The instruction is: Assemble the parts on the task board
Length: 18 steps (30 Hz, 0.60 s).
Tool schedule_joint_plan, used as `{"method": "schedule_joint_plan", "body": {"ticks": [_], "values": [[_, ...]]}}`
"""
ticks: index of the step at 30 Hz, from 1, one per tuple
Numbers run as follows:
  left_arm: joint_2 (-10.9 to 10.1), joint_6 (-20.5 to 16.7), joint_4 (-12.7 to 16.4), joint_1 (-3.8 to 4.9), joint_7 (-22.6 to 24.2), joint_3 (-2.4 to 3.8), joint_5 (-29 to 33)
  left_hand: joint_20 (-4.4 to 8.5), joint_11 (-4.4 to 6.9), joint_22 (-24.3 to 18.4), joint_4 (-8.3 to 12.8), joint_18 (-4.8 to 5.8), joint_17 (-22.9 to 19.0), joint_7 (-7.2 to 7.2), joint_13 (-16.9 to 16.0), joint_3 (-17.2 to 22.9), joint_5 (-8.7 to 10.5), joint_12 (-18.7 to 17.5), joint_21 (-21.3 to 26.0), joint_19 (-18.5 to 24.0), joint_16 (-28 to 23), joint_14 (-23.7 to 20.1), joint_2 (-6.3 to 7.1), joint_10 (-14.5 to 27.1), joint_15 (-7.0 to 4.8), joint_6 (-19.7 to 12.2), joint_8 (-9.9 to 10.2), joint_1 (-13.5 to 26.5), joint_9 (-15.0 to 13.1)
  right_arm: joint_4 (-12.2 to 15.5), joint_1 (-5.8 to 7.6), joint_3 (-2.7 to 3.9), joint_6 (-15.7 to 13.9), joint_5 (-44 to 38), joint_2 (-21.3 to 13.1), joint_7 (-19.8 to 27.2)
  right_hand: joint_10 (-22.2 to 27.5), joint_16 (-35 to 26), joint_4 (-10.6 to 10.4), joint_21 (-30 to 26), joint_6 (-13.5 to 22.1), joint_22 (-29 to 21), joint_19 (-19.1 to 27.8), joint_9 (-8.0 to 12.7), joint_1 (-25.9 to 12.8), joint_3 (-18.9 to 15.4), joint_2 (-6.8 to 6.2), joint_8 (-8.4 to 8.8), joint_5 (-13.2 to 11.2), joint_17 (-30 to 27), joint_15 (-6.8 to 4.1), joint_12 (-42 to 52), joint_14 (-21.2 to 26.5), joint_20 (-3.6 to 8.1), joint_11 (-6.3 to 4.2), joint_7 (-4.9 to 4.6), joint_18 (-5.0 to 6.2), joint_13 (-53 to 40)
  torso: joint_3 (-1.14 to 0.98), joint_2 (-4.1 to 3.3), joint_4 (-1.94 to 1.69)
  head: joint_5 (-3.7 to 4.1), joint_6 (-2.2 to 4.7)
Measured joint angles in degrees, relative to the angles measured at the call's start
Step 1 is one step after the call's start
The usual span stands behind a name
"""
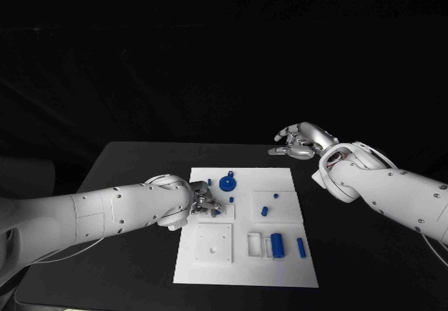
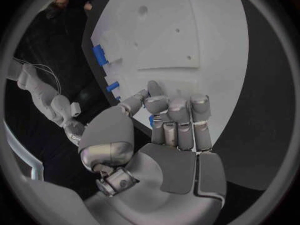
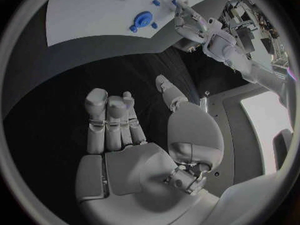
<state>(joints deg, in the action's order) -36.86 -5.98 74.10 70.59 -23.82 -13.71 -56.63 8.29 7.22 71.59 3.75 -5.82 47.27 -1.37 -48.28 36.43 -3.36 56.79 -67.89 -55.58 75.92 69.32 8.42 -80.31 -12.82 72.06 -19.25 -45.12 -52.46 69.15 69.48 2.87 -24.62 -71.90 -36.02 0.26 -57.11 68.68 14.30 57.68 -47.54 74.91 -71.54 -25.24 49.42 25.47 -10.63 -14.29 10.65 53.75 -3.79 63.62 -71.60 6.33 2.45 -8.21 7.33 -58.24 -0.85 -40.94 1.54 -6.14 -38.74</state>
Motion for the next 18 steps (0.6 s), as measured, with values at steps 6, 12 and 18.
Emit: {"method": "schedule_joint_plan", "body": {"ticks": [6,12,18], "values": [[-0.8,0.0,0.2,-0.08,-0.2,-0.04,0.0,-0.2,0.0,-0.5,-4.3,0.0,-0.1,0.12,0.1,0.8,0.21,0.0,-0.4,0.2,0.4,0.2,3.67,0.0,-0.16,-0.1,0.2,0.8,-0.6,0.0,0.0,0.0,0.0,0.0,0.0,0.0,0.0,-0.2,0.2,0.0,0.0,0.0,0.0,0.0,0.0,-0.2,0.0,0.0,0.0,0.0,0.0,0.0,0.0,0.0,0.0,0.0,0.0,0.1,0.04,0.0,-0.02,0.04,0.15],[-1.8,0.0,1.1,-0.09,-0.3,0.35,0.1,-0.2,0.0,-0.8,-6.6,0.01,-0.2,0.11,0.1,1.5,0.21,0.2,-0.9,0.2,0.4,0.2,5.4,0.0,-0.16,-0.1,0.2,0.4,-1.0,0.0,-0.01,0.0,0.0,0.0,-0.1,0.0,0.0,-0.2,0.2,0.0,0.0,0.0,0.0,0.0,0.0,-0.2,0.0,0.0,0.0,0.0,0.0,0.0,0.0,-0.01,0.0,0.0,0.0,0.1,0.08,0.01,-0.04,0.11,0.42],[-2.7,0.0,2.0,0.0,-0.3,2.88,0.8,-0.3,-0.06,-1.3,-7.4,0.01,-0.6,0.46,0.5,1.5,0.21,0.0,-0.9,0.7,0.4,0.0,6.3,0.2,-0.03,-1.0,0.6,0.0,-1.2,-0.1,-0.02,0.0,0.0,0.1,-0.2,0.0,0.0,-0.2,0.2,-0.2,0.0,0.0,0.0,0.0,0.0,-0.2,0.0,0.0,0.0,0.0,0.0,0.0,0.0,-0.01,0.0,0.01,0.0,0.1,0.08,0.04,-0.07,0.12,0.68]]}}
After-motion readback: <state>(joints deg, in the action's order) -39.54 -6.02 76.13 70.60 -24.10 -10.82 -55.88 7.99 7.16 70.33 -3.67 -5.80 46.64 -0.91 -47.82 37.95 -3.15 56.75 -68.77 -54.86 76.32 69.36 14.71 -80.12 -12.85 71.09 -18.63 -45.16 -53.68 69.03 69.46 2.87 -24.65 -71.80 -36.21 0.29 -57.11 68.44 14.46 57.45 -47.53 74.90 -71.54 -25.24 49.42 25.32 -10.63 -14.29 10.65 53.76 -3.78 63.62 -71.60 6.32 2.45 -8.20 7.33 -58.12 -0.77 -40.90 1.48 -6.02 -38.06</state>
